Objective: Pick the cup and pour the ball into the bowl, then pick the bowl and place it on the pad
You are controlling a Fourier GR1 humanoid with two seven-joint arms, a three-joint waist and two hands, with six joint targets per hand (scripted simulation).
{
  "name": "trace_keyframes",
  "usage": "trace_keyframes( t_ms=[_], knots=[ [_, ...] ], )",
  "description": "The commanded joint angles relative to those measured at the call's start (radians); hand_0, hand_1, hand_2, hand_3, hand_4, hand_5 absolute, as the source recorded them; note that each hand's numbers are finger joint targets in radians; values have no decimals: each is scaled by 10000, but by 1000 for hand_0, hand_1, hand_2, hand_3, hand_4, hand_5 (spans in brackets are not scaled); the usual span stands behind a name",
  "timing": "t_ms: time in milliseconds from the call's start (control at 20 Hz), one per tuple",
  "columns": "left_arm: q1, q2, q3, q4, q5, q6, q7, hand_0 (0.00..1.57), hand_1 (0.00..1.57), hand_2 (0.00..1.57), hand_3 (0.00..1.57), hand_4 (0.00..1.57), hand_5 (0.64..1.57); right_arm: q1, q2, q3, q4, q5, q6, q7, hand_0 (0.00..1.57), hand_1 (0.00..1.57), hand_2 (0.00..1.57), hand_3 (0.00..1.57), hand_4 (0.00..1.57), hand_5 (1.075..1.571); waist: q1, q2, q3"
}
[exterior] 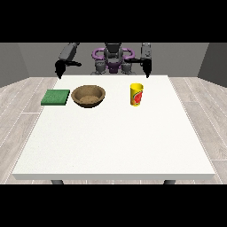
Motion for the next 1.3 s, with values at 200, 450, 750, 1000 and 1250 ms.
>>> trace_keyframes(
  t_ms=[200, 450, 750, 1000, 1250],
  knots=[
    [-2048, 810, 1412, 1574, 441, -93, -1119, 0, 0, 0, 0, 0, 1465, -1305, -642, -670, 1683, -218, 890, -1865, 0, 0, 0, 0, 0, 1548, -193, 2059, 3],
    [-2990, 993, 2074, 3873, 612, -93, -2214, 0, 0, 0, 0, 0, 1416, -1465, 65, 160, 1149, 338, 460, -1799, 0, 0, 0, 0, 0, 1550, -827, 2037, -8],
    [-3383, 1664, 2588, 5457, 831, -751, -3550, 0, 0, 0, 0, 0, 1403, -1629, -241, -79, 1745, 186, 785, -1917, 0, 0, 0, 0, 0, 1546, -842, 2251, -9],
    [-3775, 1104, 2434, 5895, 568, 45, -4040, 0, 0, 0, 0, 0, 1392, -2451, -648, -561, 2554, -24, 925, -2329, 0, 0, 0, 0, 0, 1549, -883, 2712, -4],
    [-4653, 1602, 3063, 6722, 944, -17, -4591, 0, 0, 0, 0, 0, 1411, -2145, -704, -227, 2350, 431, 1172, -3237, 0, 0, 0, 0, 0, 1541, -1376, 3458, -8]
  ],
)
